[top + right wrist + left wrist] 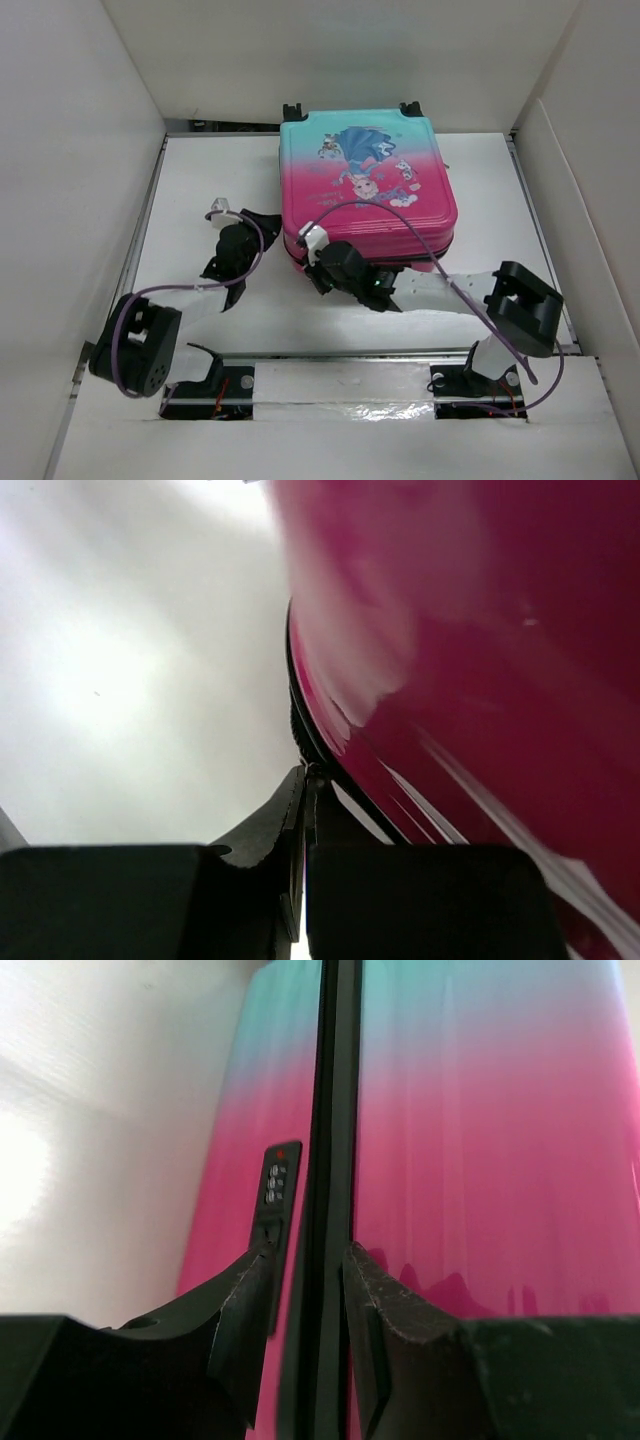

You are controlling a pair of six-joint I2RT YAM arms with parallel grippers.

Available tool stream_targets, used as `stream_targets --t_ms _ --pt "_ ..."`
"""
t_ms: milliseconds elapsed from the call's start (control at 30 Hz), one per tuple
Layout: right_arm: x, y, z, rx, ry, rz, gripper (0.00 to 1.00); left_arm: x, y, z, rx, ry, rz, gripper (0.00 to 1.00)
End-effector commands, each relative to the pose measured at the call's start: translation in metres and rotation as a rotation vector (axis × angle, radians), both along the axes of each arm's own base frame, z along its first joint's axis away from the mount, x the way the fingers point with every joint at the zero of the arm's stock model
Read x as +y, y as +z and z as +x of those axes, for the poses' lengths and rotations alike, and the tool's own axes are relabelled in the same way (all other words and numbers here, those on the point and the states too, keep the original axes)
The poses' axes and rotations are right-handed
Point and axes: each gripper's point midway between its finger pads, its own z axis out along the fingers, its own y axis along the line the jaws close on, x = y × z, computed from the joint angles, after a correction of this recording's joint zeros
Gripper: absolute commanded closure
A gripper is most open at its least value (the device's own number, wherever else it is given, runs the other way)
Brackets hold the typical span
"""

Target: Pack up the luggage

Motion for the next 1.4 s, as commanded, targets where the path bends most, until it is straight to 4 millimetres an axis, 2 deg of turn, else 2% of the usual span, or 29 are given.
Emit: stream_targets --t_ms 0,100,167,233,267,300,333,367,467,500,567,600,633,733,767,833,867,900,933,967,1000,1033,1067,1100,1133,1167,1200,1267,1367 --pt "0.097 0.073 -0.097 -0.033 0.392 0.227 1.00 -0.032 0.012 -0.040 -0.029 -0.174 -0.050 0.70" --pt "0.100 0.082 -0.110 -0.047 0.395 0.290 1.00 -0.026 0.012 -0.050 -0.030 -0.165 -0.032 0.69" --pt "0.077 0.065 -0.098 -0.036 0.330 0.288 1.00 -0.028 0.014 -0.054 -0.033 -0.176 -0.030 0.69" --pt "0.050 0.078 -0.082 -0.031 0.280 0.347 1.00 -0.024 0.024 -0.051 -0.057 -0.145 -0.018 0.66" --pt "0.024 0.053 -0.069 0.002 0.253 0.317 1.00 -0.028 0.029 -0.052 -0.068 -0.155 -0.009 0.66" --pt "0.006 0.072 -0.065 -0.019 0.232 0.374 1.00 -0.036 0.034 -0.055 -0.076 -0.172 -0.006 0.64" --pt "-0.011 0.069 -0.060 -0.020 0.215 0.376 1.00 -0.044 0.039 -0.058 -0.088 -0.189 -0.007 0.63" --pt "-0.039 0.048 -0.051 0.000 0.171 0.345 1.00 -0.054 0.050 -0.059 -0.102 -0.210 -0.008 0.63" --pt "-0.093 0.059 -0.044 -0.036 0.093 0.347 1.00 -0.091 0.059 -0.072 -0.115 -0.257 0.030 0.60" --pt "-0.119 0.051 -0.030 -0.042 0.020 0.325 1.00 -0.092 0.056 -0.069 -0.110 -0.233 0.050 0.58" --pt "-0.150 0.058 -0.029 -0.072 -0.023 0.316 1.00 -0.086 0.064 -0.061 -0.122 -0.197 0.063 0.53" --pt "-0.169 0.059 -0.018 -0.086 -0.084 0.308 1.00 -0.074 0.073 -0.054 -0.142 -0.152 0.064 0.39" --pt "-0.179 0.053 -0.020 -0.066 -0.101 0.287 1.00 -0.064 0.078 -0.047 -0.153 -0.129 0.072 0.34" --pt "-0.193 0.057 -0.021 -0.072 -0.106 0.319 1.00 -0.020 0.104 -0.016 -0.189 -0.021 0.060 0.20" --pt "-0.194 0.056 -0.023 -0.064 -0.105 0.325 1.00 -0.013 0.127 -0.004 -0.233 0.002 0.039 0.17" --pt "-0.196 0.050 -0.023 -0.052 -0.107 0.319 1.00 -0.001 0.131 0.024 -0.219 0.014 0.059 0.14" --pt "-0.195 0.046 -0.026 -0.040 -0.091 0.318 1.00 -0.003 0.164 0.039 -0.276 0.005 0.068 0.14" --pt "-0.194 0.044 -0.027 -0.032 -0.080 0.319 1.00 -0.013 0.143 0.059 -0.214 -0.030 0.101 0.14" --pt "-0.192 0.044 -0.028 -0.027 -0.071 0.319 1.00 -0.017 0.146 0.073 -0.202 -0.048 0.121 0.13" --pt "-0.191 0.044 -0.030 -0.026 -0.062 0.316 1.00 -0.027 0.173 0.089 -0.223 -0.073 0.133 0.13" --pt "-0.191 0.042 -0.029 -0.024 -0.065 0.310 1.00 -0.041 0.144 0.107 -0.159 -0.136 0.177 0.13" --pt "-0.191 0.042 -0.028 -0.025 -0.069 0.309 1.00 -0.049 0.143 0.117 -0.153 -0.162 0.187 0.13" --pt "-0.191 0.042 -0.028 -0.025 -0.070 0.307 1.00 -0.056 0.165 0.130 -0.178 -0.179 0.190 0.13" --pt "-0.189 0.042 -0.029 -0.024 -0.058 0.307 1.00 -0.063 0.137 0.145 -0.118 -0.200 0.216 0.14" --pt "-0.189 0.042 -0.029 -0.023 -0.058 0.306 1.00 -0.067 0.134 0.154 -0.110 -0.208 0.224 0.14" --pt "-0.187 0.041 -0.031 -0.020 -0.049 0.303 1.00 -0.066 0.150 0.166 -0.129 -0.198 0.223 0.15" --pt "-0.187 0.041 -0.030 -0.019 -0.050 0.301 1.00 -0.070 0.126 0.178 -0.082 -0.206 0.239 0.15" --pt "-0.185 0.040 -0.032 -0.015 -0.040 0.299 1.00 -0.075 0.113 0.188 -0.032 -0.220 0.260 0.15" --pt "-0.184 0.039 -0.031 -0.015 -0.039 0.297 1.00 -0.082 0.114 0.210 -0.036 -0.212 0.252 0.16"
